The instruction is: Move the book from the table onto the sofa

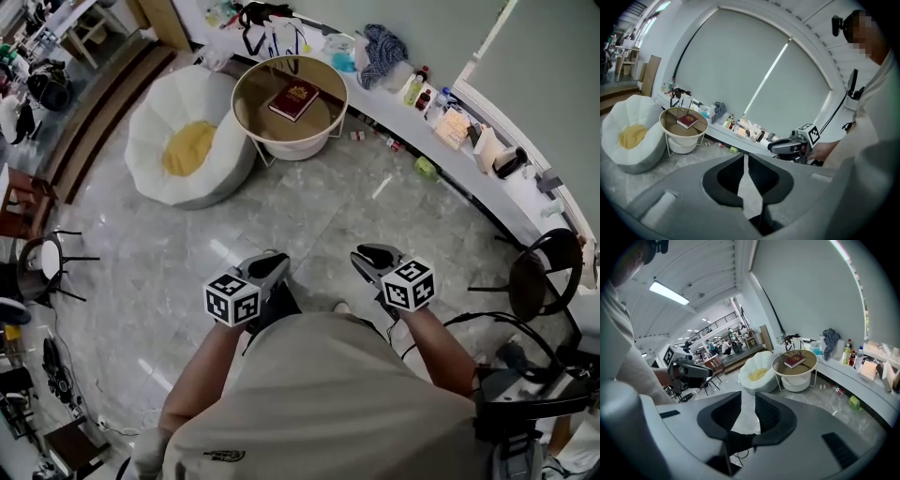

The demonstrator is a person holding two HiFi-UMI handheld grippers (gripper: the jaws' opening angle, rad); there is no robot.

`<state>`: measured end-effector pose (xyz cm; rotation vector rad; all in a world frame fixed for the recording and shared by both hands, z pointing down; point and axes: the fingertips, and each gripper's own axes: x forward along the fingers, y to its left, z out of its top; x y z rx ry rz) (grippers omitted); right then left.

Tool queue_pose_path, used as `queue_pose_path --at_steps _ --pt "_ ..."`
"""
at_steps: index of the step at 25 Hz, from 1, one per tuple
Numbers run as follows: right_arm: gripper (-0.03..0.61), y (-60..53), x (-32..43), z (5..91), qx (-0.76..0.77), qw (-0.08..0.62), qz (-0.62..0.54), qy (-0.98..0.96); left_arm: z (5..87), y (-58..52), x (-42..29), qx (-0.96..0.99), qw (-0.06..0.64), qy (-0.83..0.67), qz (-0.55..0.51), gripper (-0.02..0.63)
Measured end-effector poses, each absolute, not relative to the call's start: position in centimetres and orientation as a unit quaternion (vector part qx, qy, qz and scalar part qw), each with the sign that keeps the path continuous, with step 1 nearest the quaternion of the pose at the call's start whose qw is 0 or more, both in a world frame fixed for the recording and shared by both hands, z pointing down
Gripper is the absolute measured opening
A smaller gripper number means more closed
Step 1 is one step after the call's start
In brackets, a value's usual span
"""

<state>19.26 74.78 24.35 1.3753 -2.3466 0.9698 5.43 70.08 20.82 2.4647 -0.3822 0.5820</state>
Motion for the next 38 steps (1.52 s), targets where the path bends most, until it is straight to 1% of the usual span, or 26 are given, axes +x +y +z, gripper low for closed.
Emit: queue_pose_path --at_steps 7,13,18,25,31,38 --pt "0.092 60.5 15.6 23.5 0.513 0.09 0.37 -0.769 19.5 54.6 1.0 0.928 0.291 -0.122 0.197 0.031" --pt "0.092 50.5 11.8 24.0 0.534 0.083 0.383 -0.749 19.7 44.7 -4.9 0.927 0.281 -0.112 0.221 0.044" --pt "0.091 44.8 11.5 25.6 0.545 0.059 0.416 -0.725 21.2 38.5 -6.1 0.919 0.305 -0.125 0.215 0.05" --pt "0.092 35.1 15.5 30.0 0.558 0.027 0.453 -0.695 24.0 28.3 -2.6 0.91 0.317 -0.123 0.236 0.069" --pt "0.092 24.7 20.3 34.9 0.56 0.007 0.482 -0.674 27.7 18.2 2.5 0.892 0.335 -0.11 0.281 0.08" --pt "0.092 14.5 27.2 41.8 0.573 -0.015 0.517 -0.636 34.5 7.0 10.2 0.879 0.331 -0.088 0.333 0.086"
